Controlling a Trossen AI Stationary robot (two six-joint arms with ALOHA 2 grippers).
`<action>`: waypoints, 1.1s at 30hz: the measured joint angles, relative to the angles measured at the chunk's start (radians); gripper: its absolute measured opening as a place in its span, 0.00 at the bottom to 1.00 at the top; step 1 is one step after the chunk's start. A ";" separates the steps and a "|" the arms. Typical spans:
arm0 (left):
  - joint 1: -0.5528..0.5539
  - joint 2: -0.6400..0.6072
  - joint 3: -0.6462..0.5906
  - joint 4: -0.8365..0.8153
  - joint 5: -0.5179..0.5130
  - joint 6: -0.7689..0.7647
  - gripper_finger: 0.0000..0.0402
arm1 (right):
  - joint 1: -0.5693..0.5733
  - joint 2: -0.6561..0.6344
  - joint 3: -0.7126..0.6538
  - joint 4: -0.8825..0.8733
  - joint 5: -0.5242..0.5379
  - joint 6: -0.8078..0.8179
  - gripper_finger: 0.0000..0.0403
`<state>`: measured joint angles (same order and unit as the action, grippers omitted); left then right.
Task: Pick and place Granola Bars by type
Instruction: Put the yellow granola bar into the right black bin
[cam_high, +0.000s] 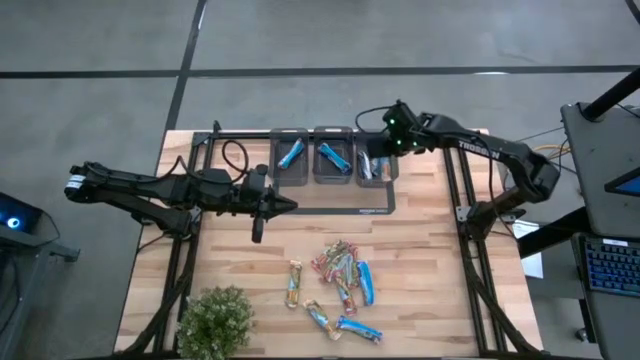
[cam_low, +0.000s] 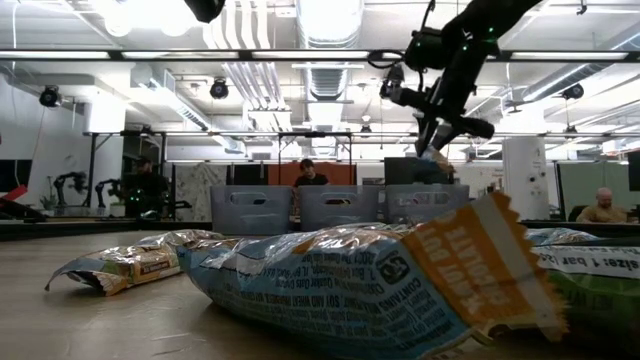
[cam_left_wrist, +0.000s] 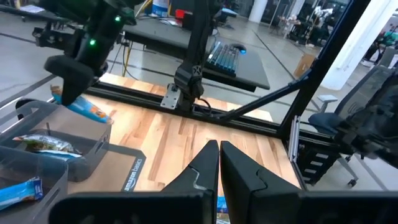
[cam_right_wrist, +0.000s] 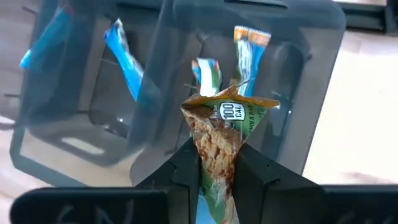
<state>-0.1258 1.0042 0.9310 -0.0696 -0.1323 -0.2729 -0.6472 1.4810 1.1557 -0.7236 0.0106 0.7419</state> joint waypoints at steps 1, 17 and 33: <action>0.000 0.000 0.000 -0.001 -0.001 0.000 0.00 | -0.012 0.006 0.000 0.015 -0.012 -0.006 0.15; 0.000 0.000 0.000 -0.001 -0.045 -0.015 0.00 | -0.108 0.120 0.000 0.076 -0.061 -0.056 0.15; 0.002 0.000 0.000 0.002 -0.050 -0.018 0.00 | -0.113 0.160 0.000 0.087 -0.062 -0.069 0.26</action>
<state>-0.1238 1.0042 0.9310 -0.0677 -0.1825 -0.2905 -0.7601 1.6409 1.1557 -0.6364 -0.0517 0.6726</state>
